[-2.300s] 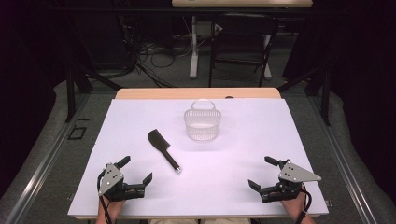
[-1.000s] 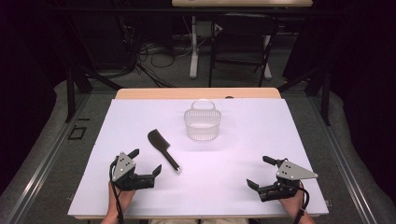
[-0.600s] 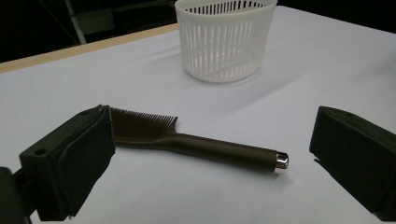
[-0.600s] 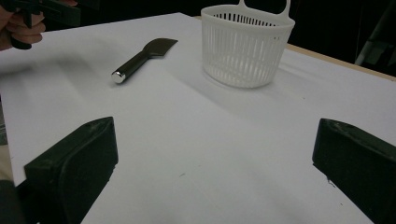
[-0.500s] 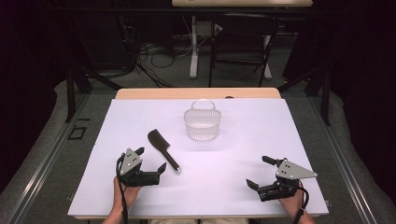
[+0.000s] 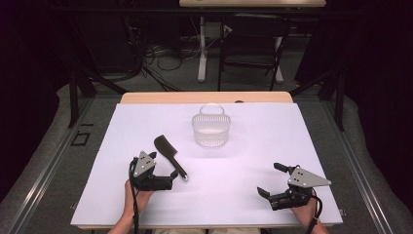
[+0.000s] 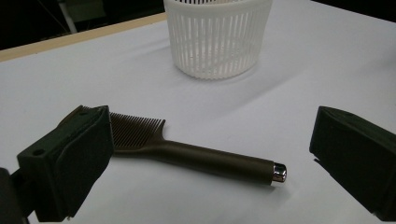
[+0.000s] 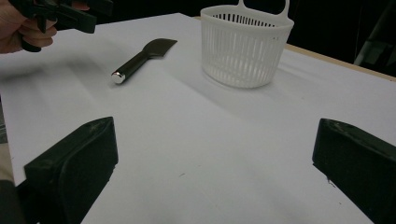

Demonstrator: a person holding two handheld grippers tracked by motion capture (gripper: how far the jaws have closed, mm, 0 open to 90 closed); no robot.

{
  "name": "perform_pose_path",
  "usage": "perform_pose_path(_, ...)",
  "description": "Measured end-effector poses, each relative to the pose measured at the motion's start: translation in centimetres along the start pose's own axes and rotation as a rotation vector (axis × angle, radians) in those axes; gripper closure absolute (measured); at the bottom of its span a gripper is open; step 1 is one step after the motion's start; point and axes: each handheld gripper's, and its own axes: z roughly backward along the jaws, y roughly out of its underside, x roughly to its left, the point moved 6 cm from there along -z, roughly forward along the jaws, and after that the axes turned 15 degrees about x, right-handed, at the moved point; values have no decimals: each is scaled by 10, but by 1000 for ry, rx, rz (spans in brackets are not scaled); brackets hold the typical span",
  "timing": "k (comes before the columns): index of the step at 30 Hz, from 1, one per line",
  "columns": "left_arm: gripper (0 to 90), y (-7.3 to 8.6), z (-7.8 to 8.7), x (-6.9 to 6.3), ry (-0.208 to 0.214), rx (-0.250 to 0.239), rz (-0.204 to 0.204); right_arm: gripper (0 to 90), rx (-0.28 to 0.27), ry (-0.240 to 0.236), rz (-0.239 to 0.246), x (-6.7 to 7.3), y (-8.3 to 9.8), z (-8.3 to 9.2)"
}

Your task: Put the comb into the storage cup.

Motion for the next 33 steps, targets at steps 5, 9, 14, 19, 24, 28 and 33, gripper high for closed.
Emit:
perform_pose_path(5, 0, -2, -4, -2, -7, 18, -2, 0, 2, -4, 1, 1, 0, 0)
perform_pose_path(9, 0, -4, -7, -3, -6, 26, -3, 0, 5, -4, -2, 0, 1, 0)
perform_pose_path(14, 0, -7, -11, -5, -3, 38, -7, 0, 9, -6, 0, 0, 1, -1)
perform_pose_path(19, 0, -10, -14, -9, 11, 45, -10, 0, 10, -10, -7, 0, 1, -1)
perform_pose_path(24, 0, -11, -19, -10, 12, 54, -18, 0, 6, -7, 2, 0, 1, 0)
perform_pose_path(28, 0, -14, -22, -11, 11, 56, -16, 0, 11, -11, -5, 0, 1, -2)
perform_pose_path(33, 2, -15, -22, -13, 9, 62, -20, 0, 7, -6, 0, 0, 1, 1)
